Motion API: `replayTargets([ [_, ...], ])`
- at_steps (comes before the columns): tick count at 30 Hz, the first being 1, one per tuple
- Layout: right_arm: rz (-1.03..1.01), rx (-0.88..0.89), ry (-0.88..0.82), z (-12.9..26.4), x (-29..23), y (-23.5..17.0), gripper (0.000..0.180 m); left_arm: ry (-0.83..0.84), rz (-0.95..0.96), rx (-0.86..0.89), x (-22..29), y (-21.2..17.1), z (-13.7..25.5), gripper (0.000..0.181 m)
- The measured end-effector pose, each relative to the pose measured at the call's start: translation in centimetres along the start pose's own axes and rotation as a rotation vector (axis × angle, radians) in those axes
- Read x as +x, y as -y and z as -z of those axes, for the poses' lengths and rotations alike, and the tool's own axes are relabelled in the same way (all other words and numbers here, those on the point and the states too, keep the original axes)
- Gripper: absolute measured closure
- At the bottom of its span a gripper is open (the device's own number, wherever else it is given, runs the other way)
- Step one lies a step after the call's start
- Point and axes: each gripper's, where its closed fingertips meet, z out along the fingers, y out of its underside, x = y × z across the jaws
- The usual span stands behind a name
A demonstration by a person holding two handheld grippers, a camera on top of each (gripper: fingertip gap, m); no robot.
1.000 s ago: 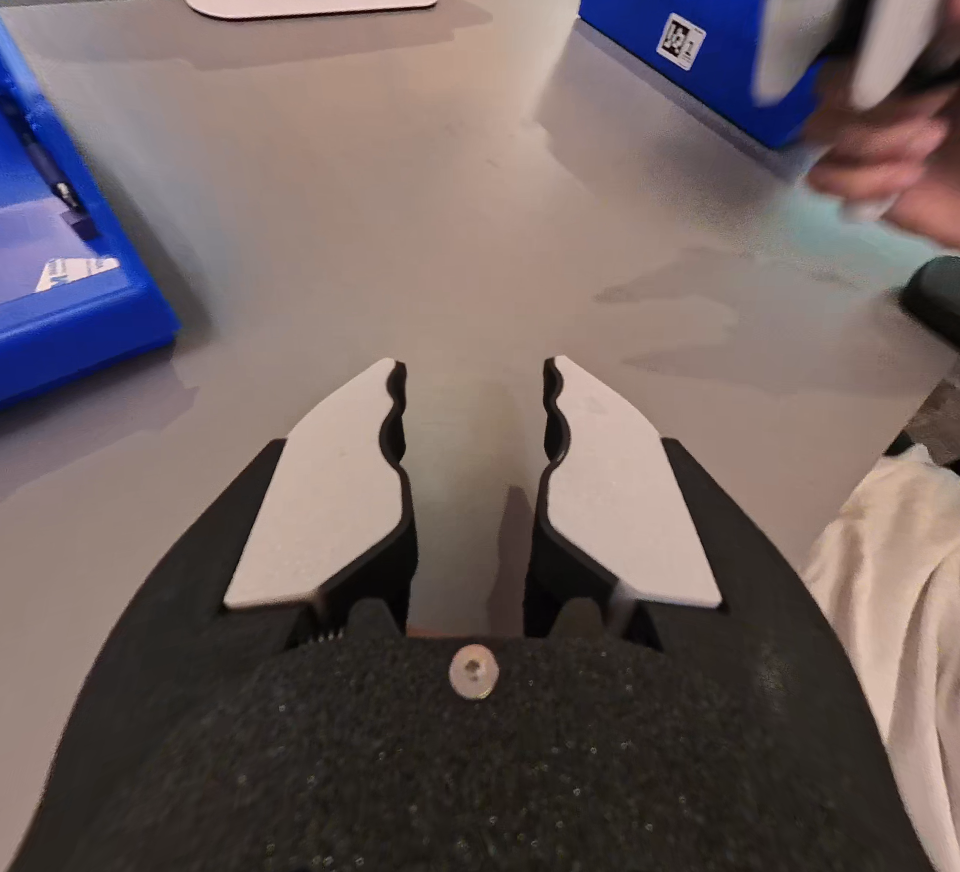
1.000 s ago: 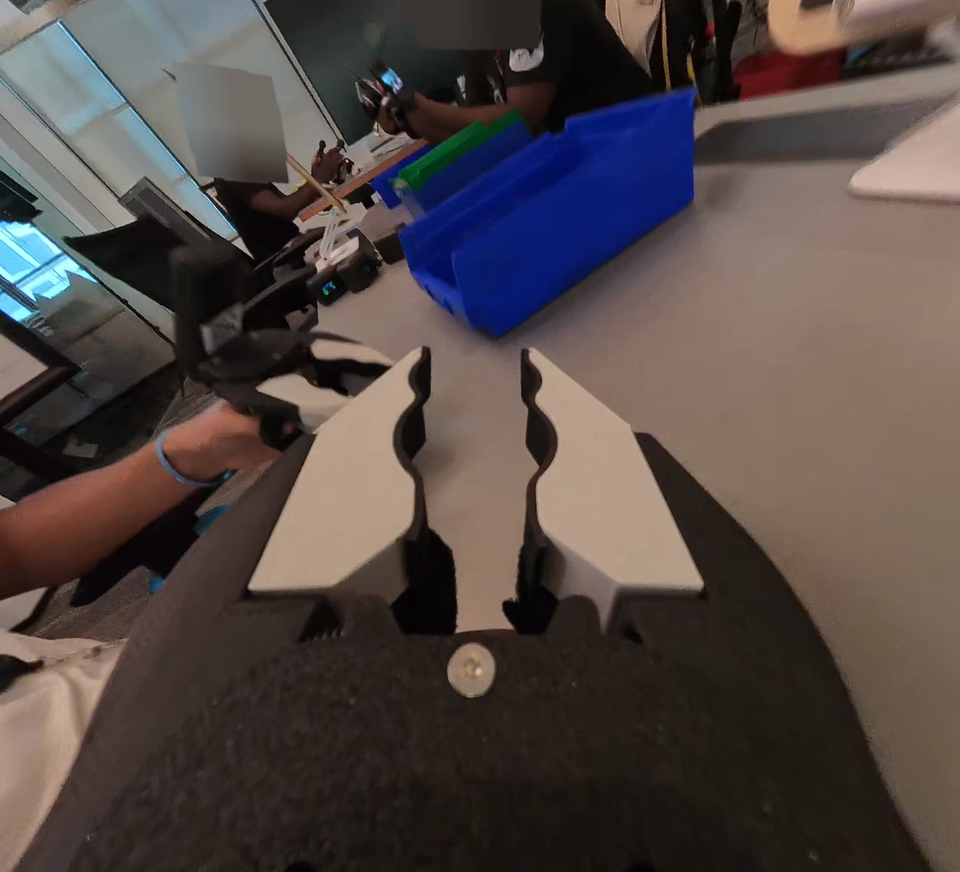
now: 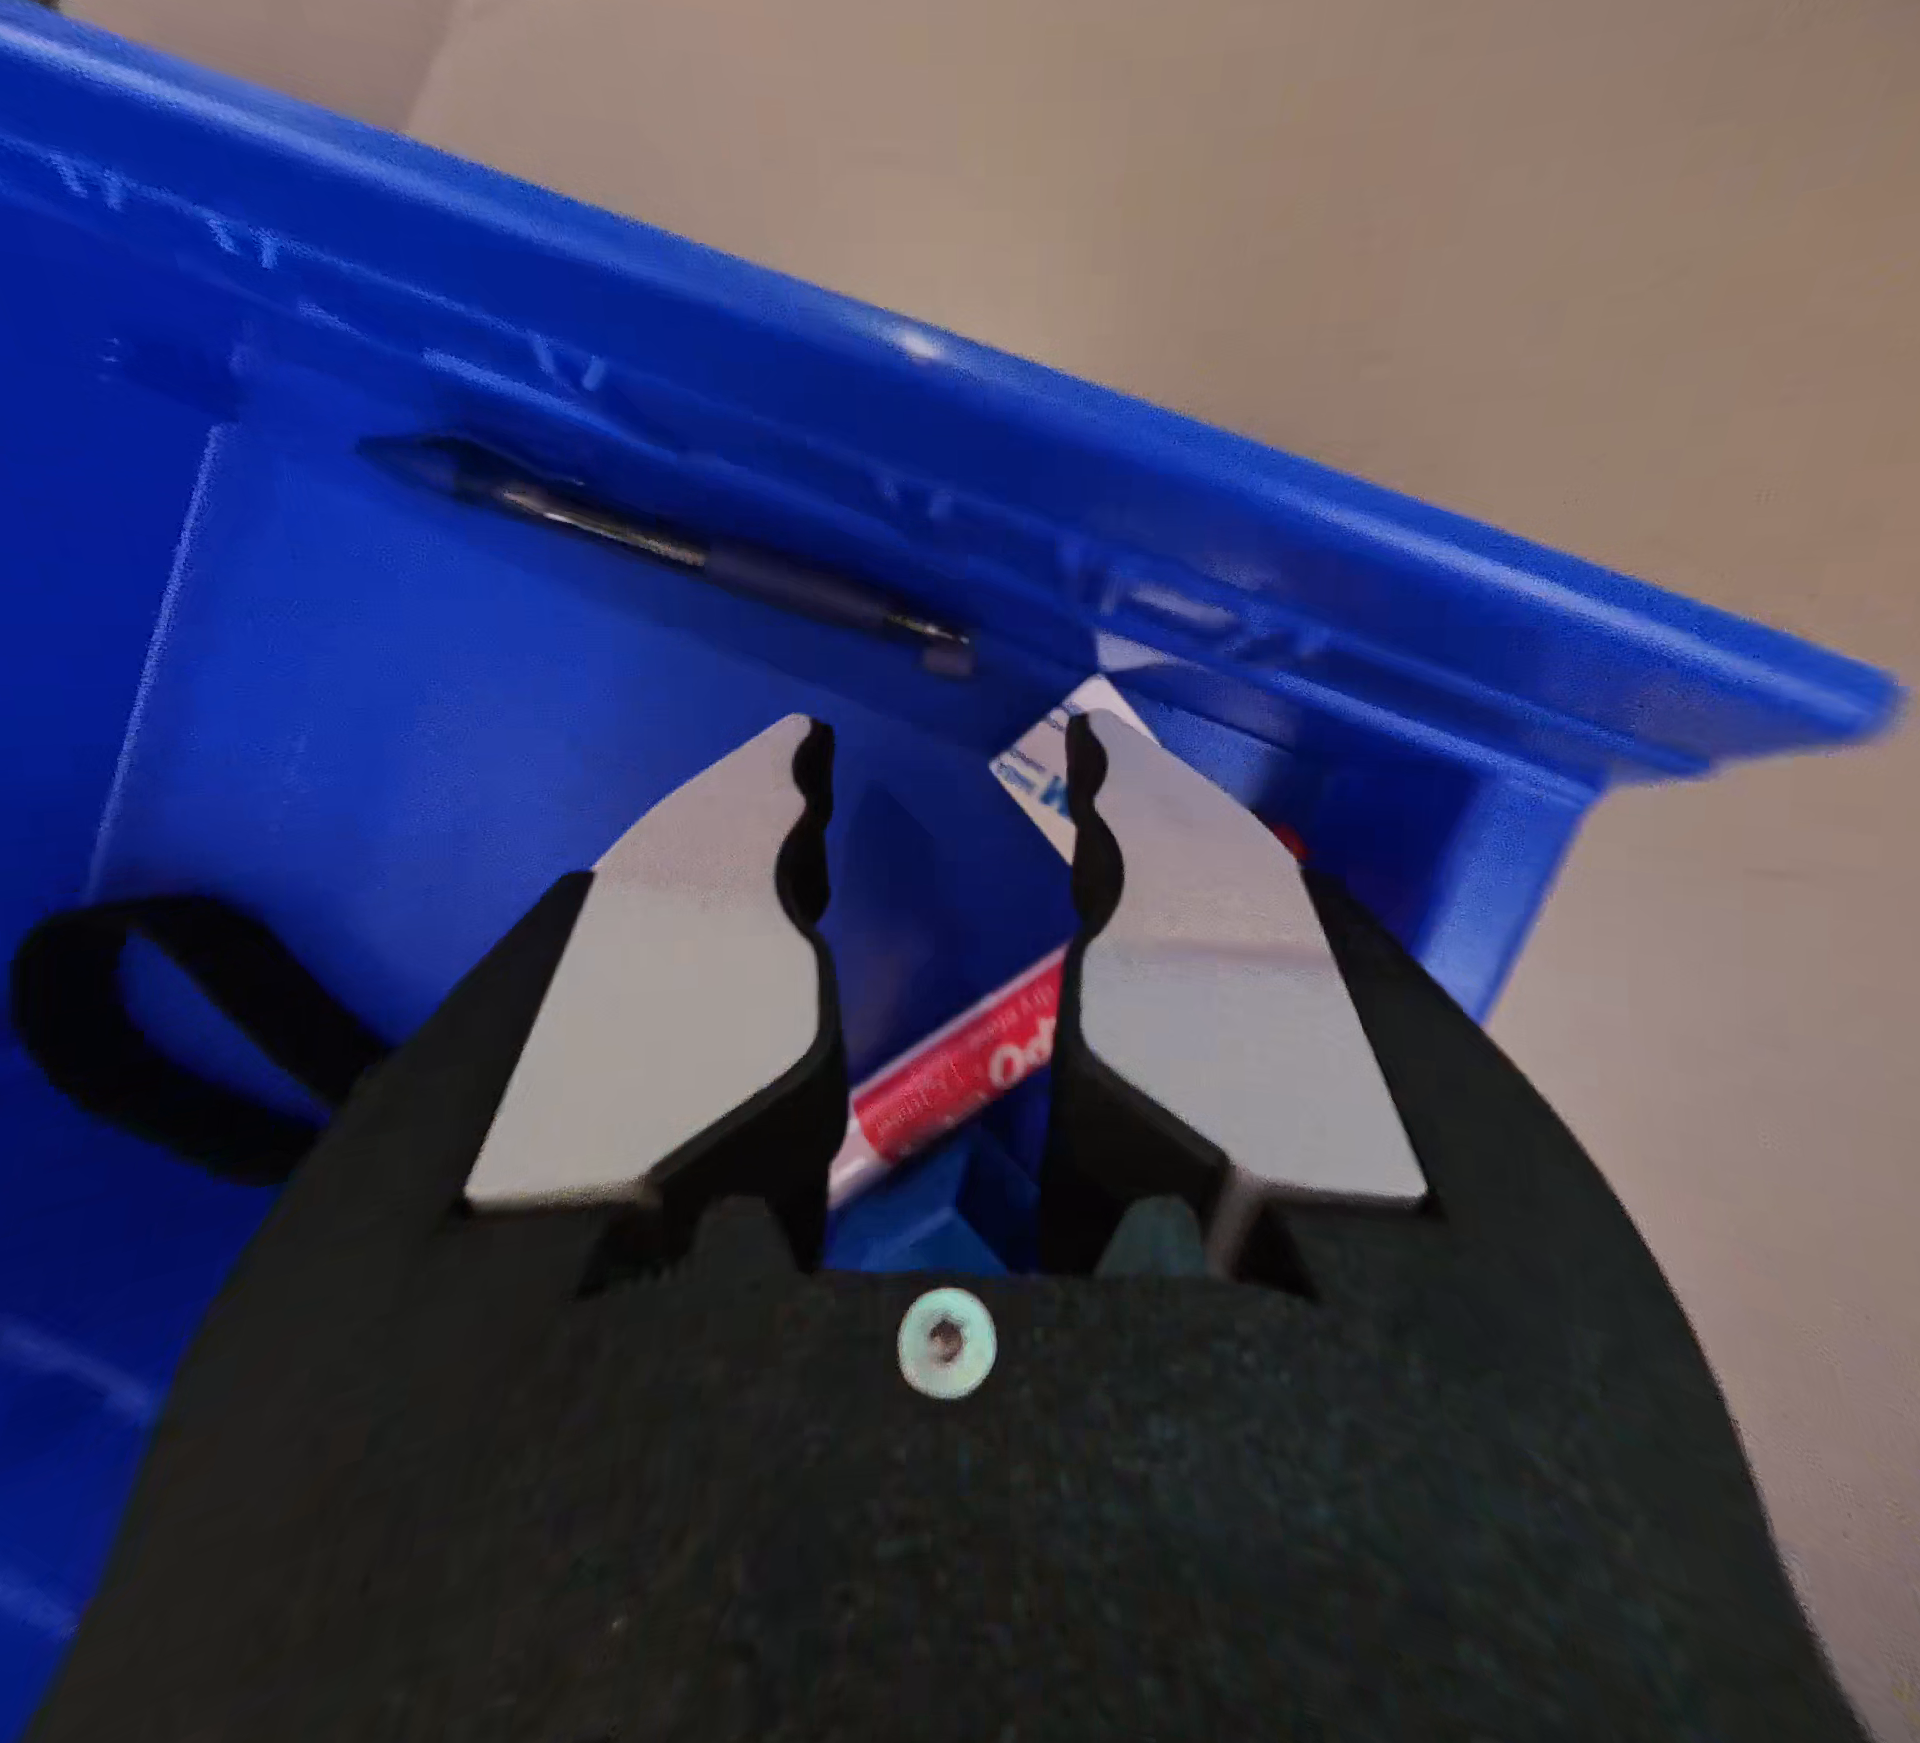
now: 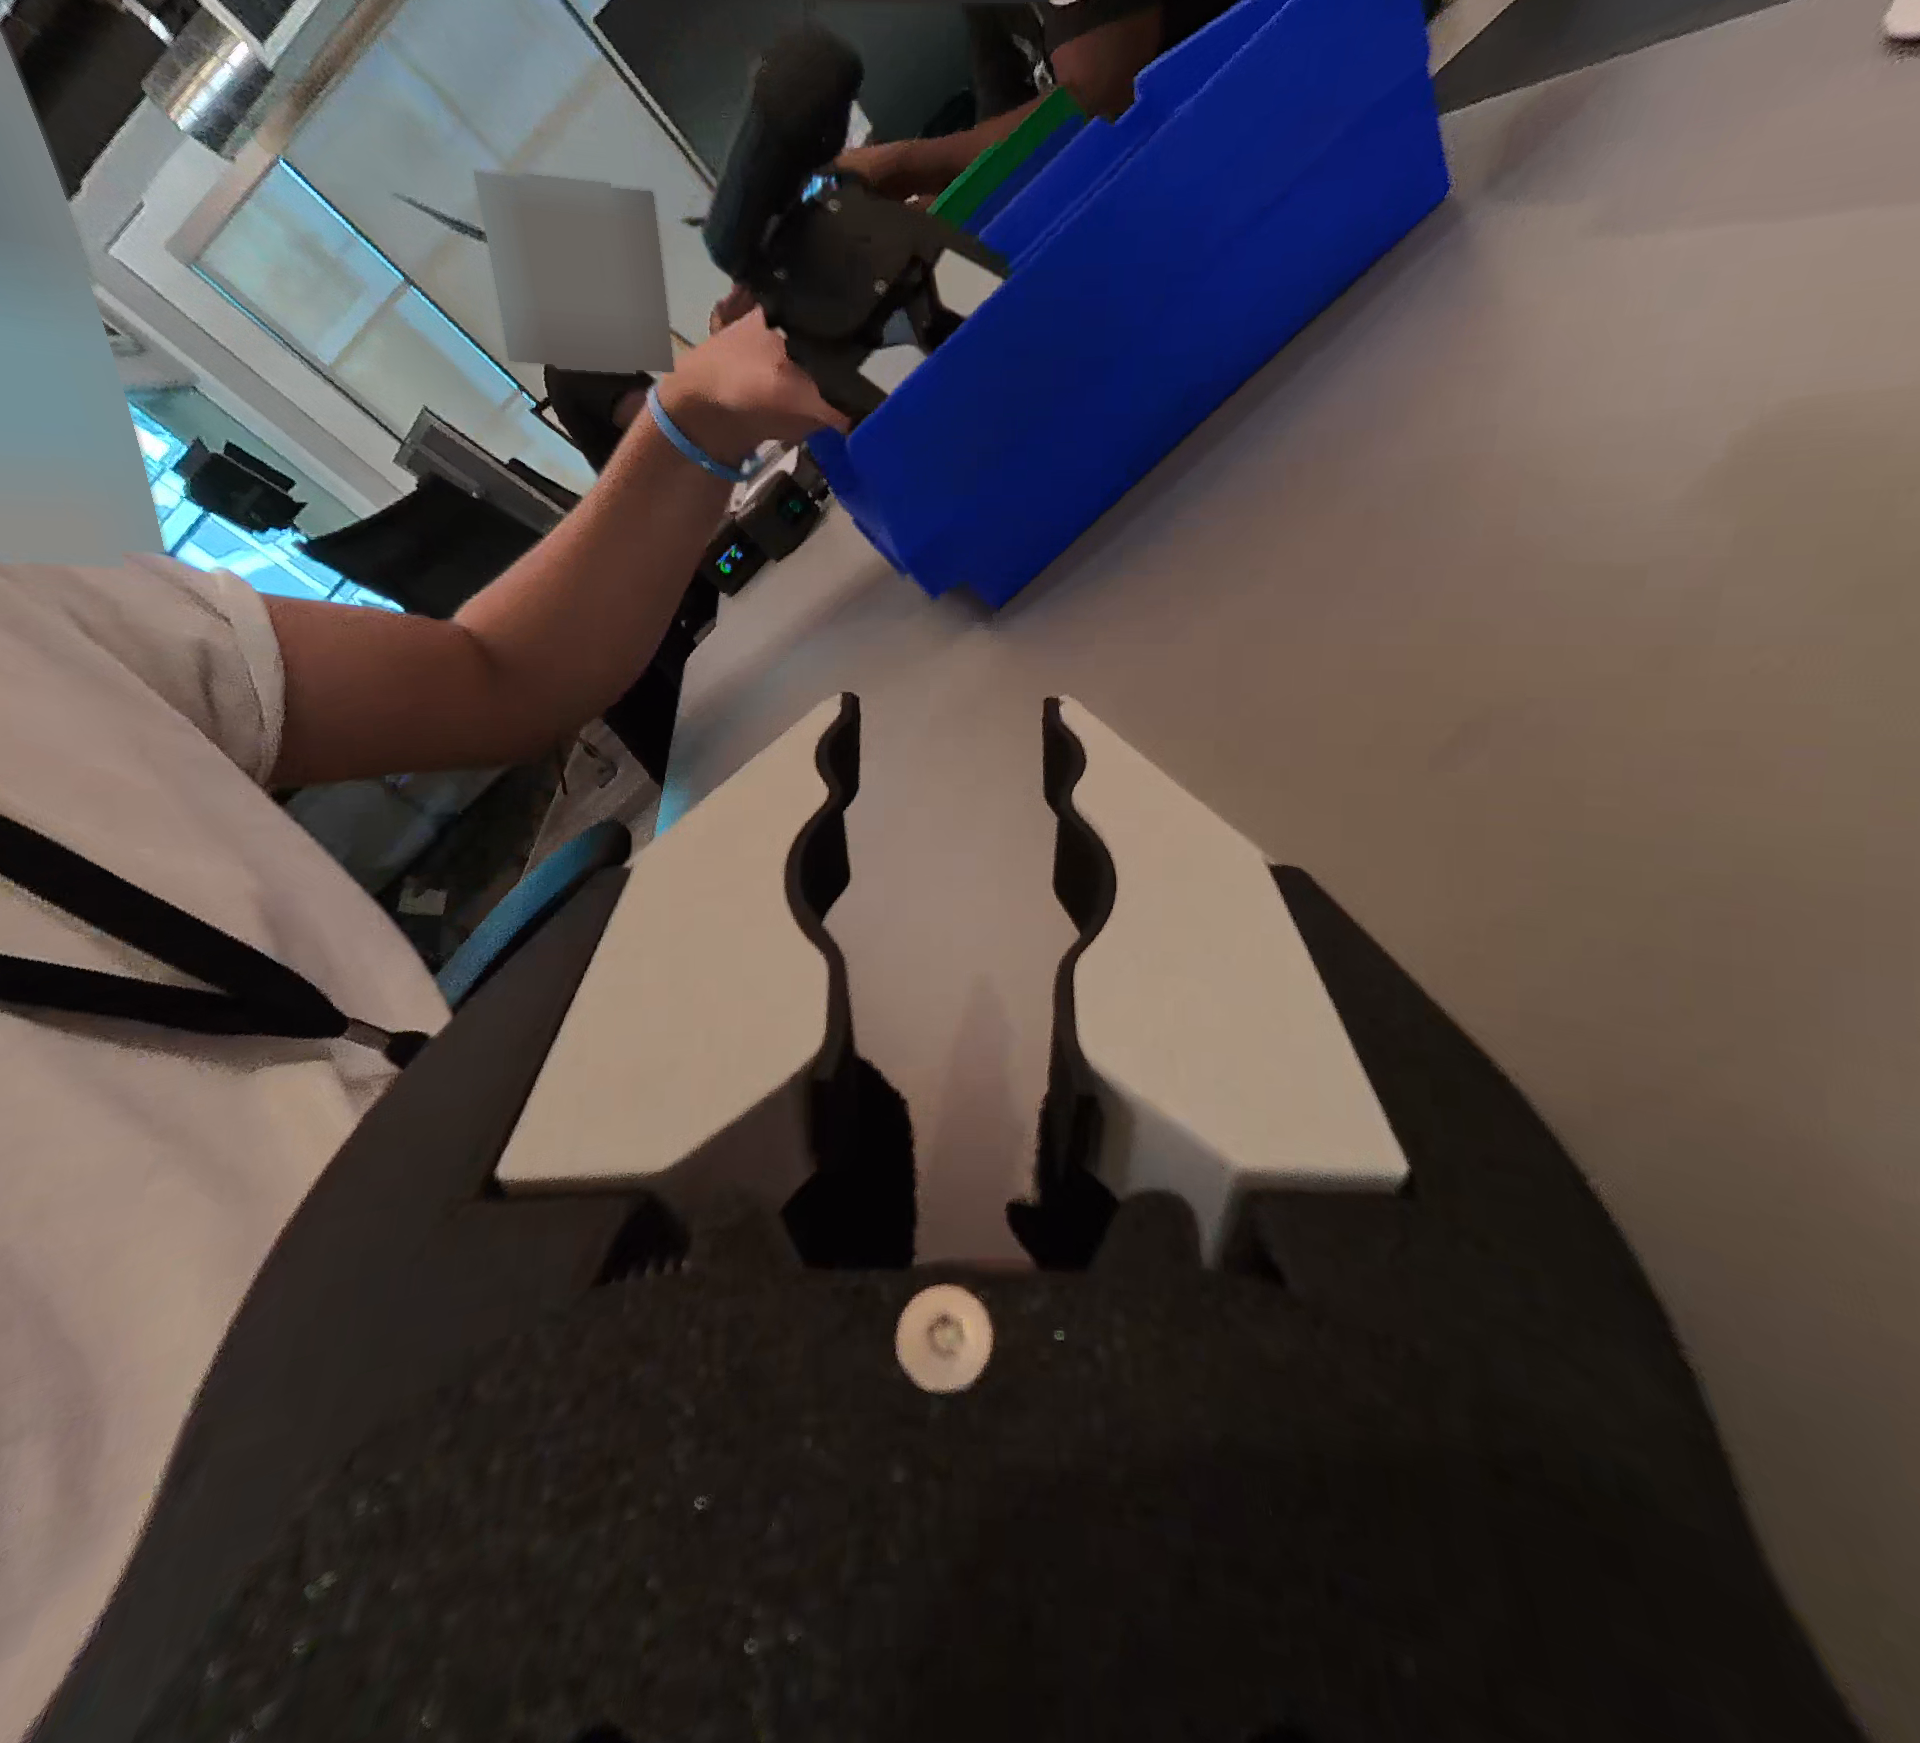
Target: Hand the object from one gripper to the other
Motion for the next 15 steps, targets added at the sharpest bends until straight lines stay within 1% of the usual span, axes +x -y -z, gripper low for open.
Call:
replayTargets([
  [4, -0.045, 0.04, 0.012, 0.0, 1.1, 1.1, 0.145, -0.072, 0.0, 0.004, -0.3, 0.1, -1.6, 0.147],
  [10, -0.109, 0.047, 0.048, 0.1, 2.1, 1.5, 0.143, -0.091, -0.051, -0.02, -0.1, -0.1, -2.8, 0.149],
  [13, -0.126, 0.043, 0.065, 0.0, 2.1, 1.6, 0.142, -0.103, -0.034, -0.01, -0.1, 0.0, -2.9, 0.154],
  [15, -0.129, 0.034, 0.071, 0.0, 2.1, 1.5, 0.142, -0.091, -0.035, -0.003, -0.1, 0.0, -2.9, 0.166],
])
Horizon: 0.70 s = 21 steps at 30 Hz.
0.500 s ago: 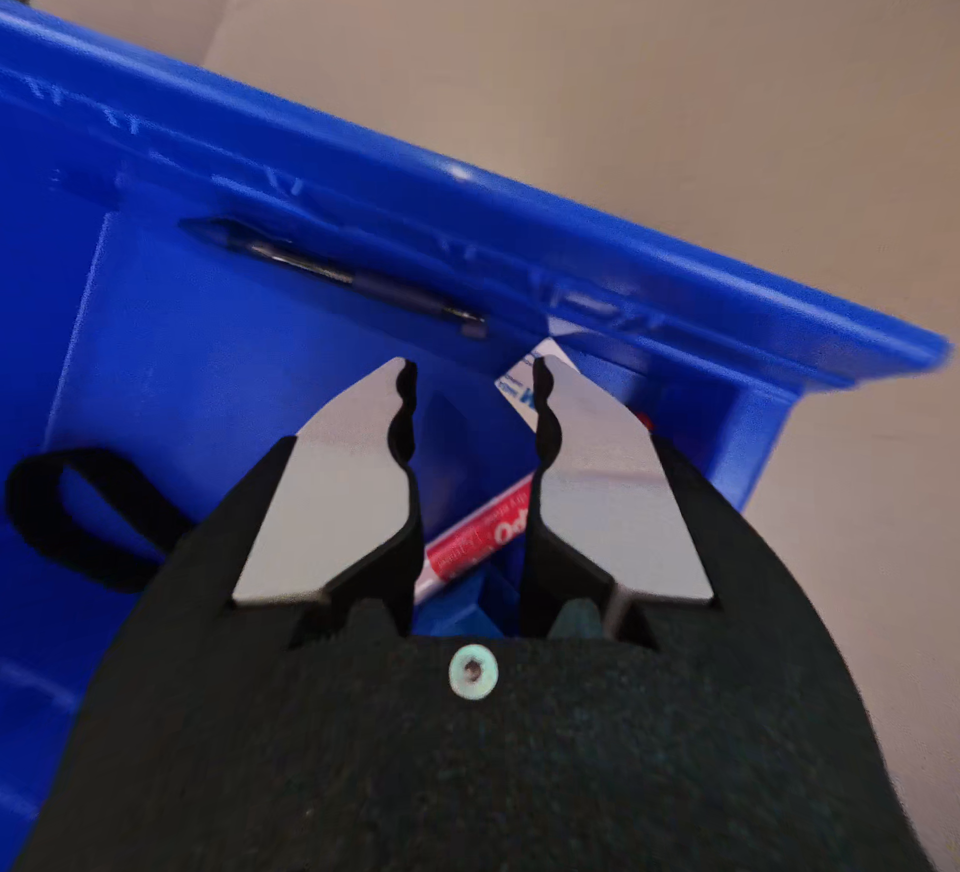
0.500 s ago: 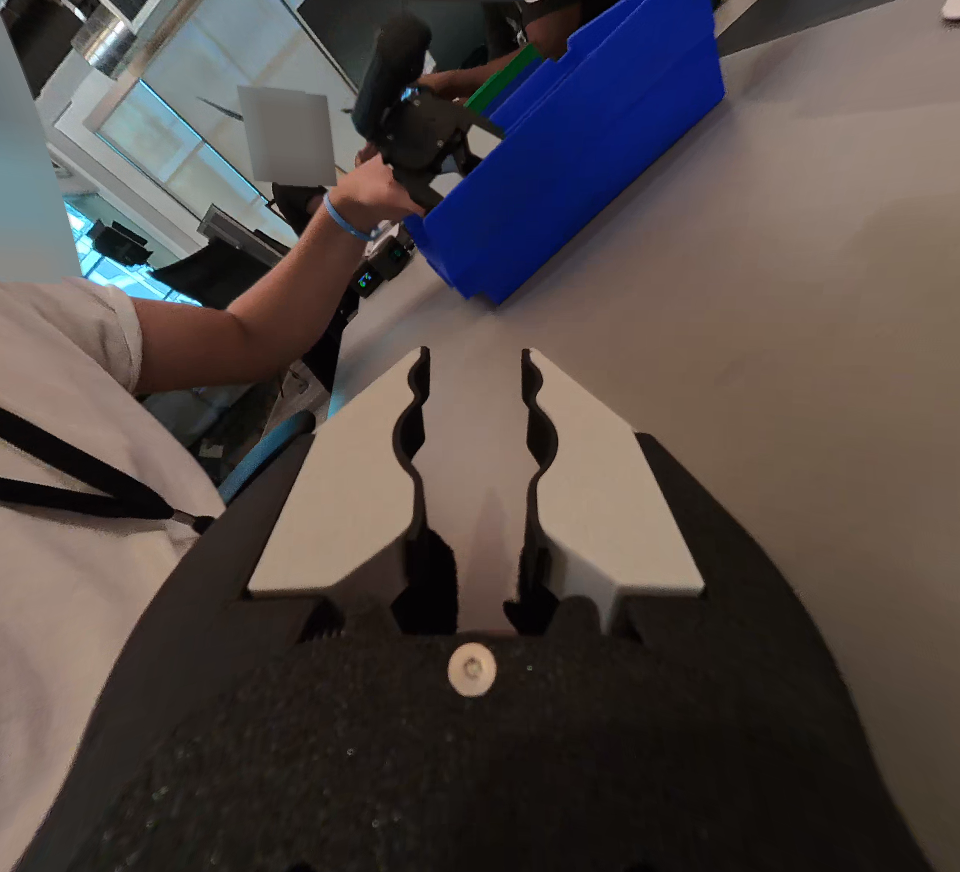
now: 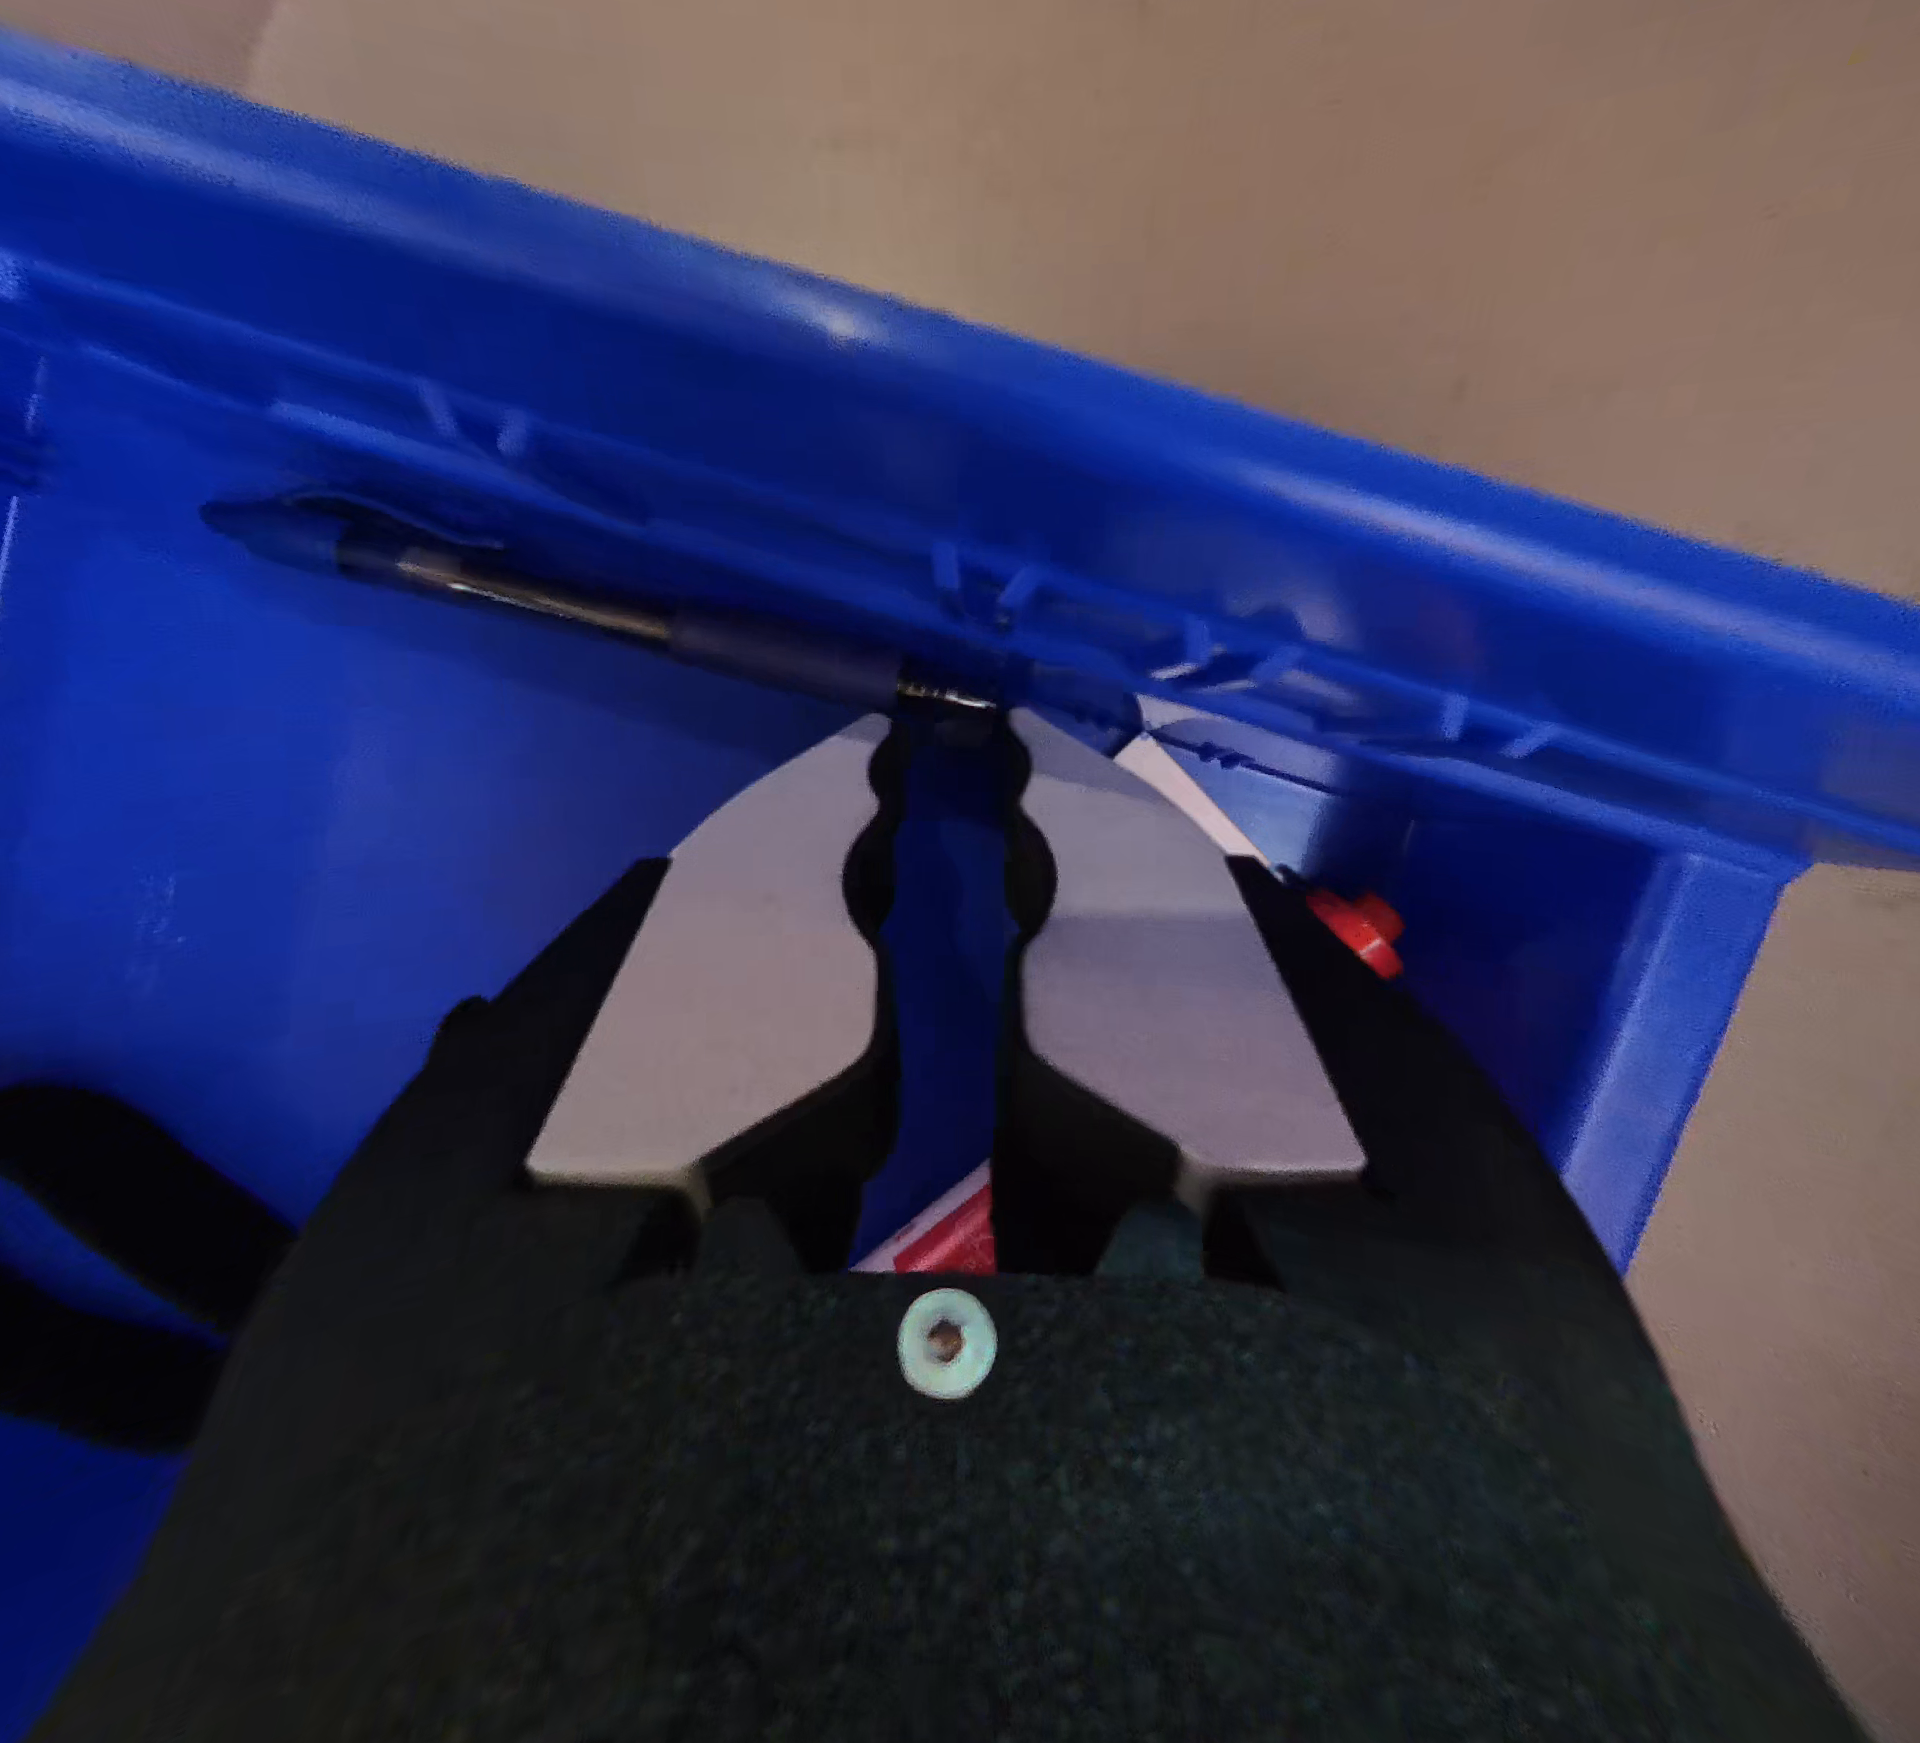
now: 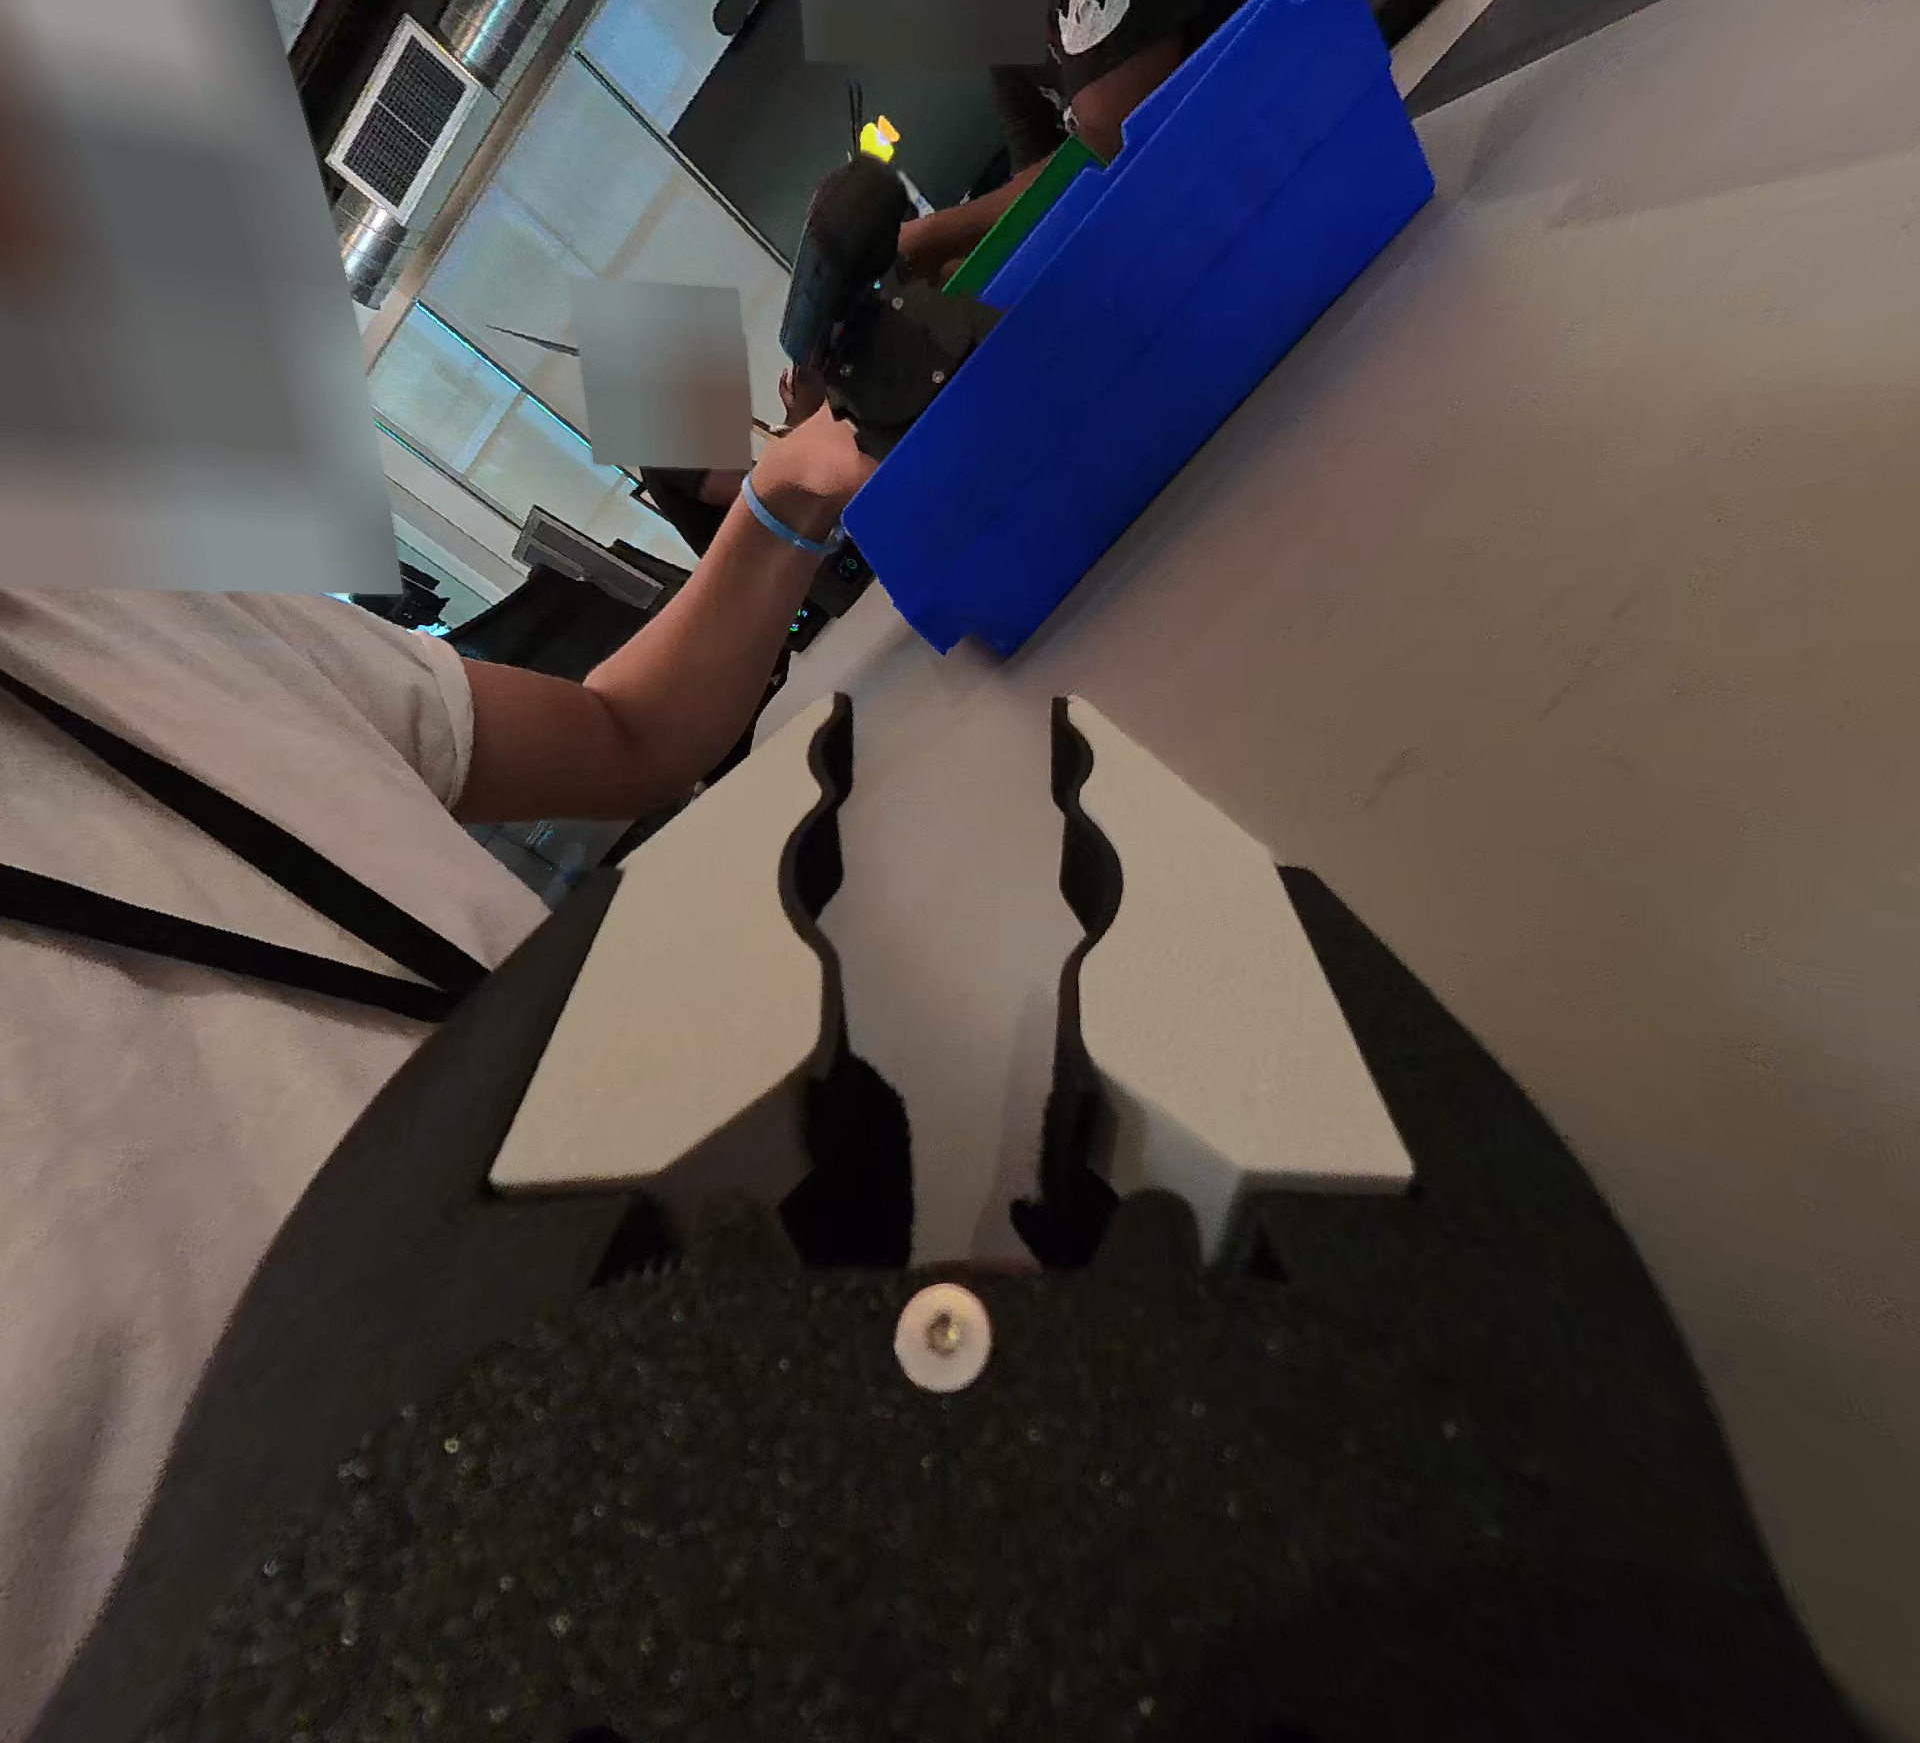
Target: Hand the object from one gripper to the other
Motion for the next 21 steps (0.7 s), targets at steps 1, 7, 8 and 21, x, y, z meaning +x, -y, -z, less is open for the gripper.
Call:
replayTargets([
  [1, -0.002, -0.003, 0.0, 0.0, 0.0, -0.1, 0.142, 0.002, -0.001, 0.003, 0.1, 0.0, 0.0, 0.169],
  [7, 0.0, -0.014, 0.008, -0.2, -0.3, -0.2, 0.142, 0.053, -0.005, -0.019, 0.4, -0.6, 0.6, 0.17],
  [8, 0.003, -0.016, 0.012, -0.2, -0.5, -0.3, 0.142, 0.064, -0.005, -0.02, 0.4, -0.7, 0.9, 0.17],
  [21, 0.065, -0.067, 0.068, -1.5, -3.6, -0.5, 0.142, 0.362, -0.05, 0.056, 1.9, 2.1, 8.3, 0.17],
])
